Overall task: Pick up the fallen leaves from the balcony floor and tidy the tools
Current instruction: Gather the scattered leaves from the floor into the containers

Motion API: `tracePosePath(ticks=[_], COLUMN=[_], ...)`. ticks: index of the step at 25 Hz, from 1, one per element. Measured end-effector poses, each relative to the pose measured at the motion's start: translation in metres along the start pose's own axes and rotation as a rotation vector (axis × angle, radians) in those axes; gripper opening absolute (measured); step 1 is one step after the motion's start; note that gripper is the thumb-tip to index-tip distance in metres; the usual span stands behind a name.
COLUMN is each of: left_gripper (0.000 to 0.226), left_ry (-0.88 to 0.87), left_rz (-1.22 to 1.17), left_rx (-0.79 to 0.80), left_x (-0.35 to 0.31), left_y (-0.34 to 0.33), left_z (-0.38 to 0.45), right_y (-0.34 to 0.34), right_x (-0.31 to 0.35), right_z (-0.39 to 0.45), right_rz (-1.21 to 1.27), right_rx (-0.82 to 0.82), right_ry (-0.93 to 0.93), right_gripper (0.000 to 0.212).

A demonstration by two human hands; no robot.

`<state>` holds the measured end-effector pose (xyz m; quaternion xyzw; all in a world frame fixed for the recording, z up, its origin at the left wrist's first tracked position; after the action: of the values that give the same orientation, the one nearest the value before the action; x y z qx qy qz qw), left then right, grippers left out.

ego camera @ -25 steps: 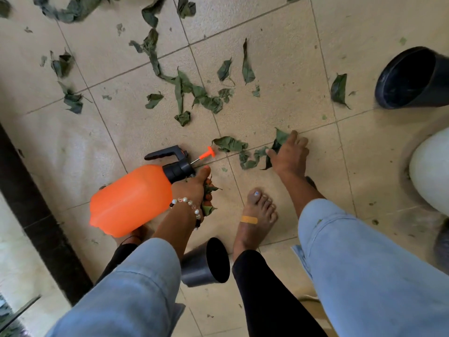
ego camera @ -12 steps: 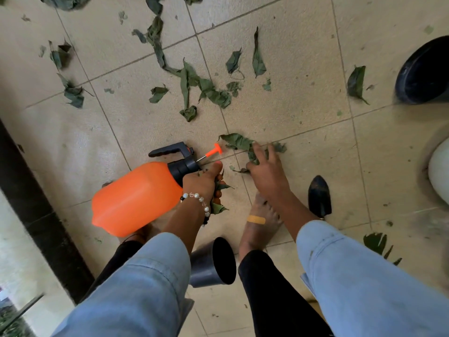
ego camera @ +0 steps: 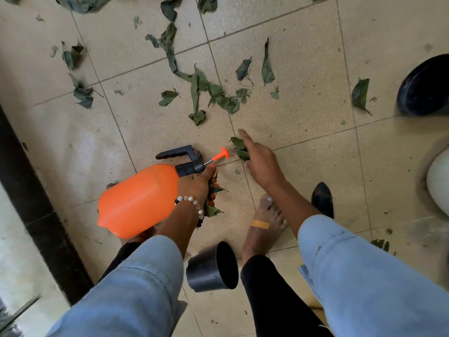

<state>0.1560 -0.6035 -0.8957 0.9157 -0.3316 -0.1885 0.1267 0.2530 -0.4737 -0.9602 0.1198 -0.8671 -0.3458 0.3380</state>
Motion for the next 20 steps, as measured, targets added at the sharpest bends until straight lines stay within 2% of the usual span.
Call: tracePosePath(ticks=[2, 4, 5, 7, 11, 13, 16, 18, 20], left_gripper=[0.038, 0.039, 0.039, 0.04, 0.038, 0.036, 0.037, 0.037, 0.039], left_ry=[-0.017, -0.029, -0.035, -0.044, -0.048, -0.05, -0.061, -0.081, -0.097], left_rz=[0.004, 0.026, 0.04, 0.054, 0.057, 0.067, 0.074, 0.092, 0.095], left_rx=[0.004, 0.009, 0.011, 0.0, 0.021, 0.028, 0.034, 0.044, 0.057], left_x=[-0.001, -0.001, 0.0, 0.002, 0.011, 0.012, 0.012, 0.012, 0.011], left_y=[0.003, 0.007, 0.009, 0.015, 0.023, 0.025, 0.026, 0.026, 0.028], left_z=[0.002, 0.006, 0.007, 0.01, 0.005, 0.0, 0.0, 0.001, 0.001], right_y=[-0.012, -0.021, -0.023, -0.025, -0.005, 0.0, -0.012, -0.024, -0.025], right_x=[0.009, 0.01, 0.008, -0.006, -0.028, -0.036, -0.045, -0.046, -0.045], right_z=[0.006, 0.009, 0.007, 0.003, -0.018, -0.028, -0.036, -0.039, -0.04], right_rz=[-0.204, -0.389, -0.388, -0.172, 0.223, 0.301, 0.122, -0.083, -0.081], right_rx=[0.065, 0.111, 0.131, 0.124, -0.217, -0.268, -0.192, -0.067, -0.013], right_ry=[-0.033, 0.017, 0.032, -0.061, -0.243, -0.352, -0.476, -0.442, -0.44], right_gripper=[0.069, 0.046, 0.034, 0.024, 0.02, 0.021, 0.022, 0.021, 0.019])
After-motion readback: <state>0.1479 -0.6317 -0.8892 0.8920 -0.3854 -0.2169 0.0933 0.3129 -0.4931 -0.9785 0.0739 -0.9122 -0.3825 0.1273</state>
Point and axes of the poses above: each hand's wrist, its own z-axis towards the middle knuckle, its own y-axis out of the back of the hand, x = y × z, the point moved 3 cm from there along z, towards the middle knuckle, and after that the axes turned 1 degree about -x, right-handed, at the moved point
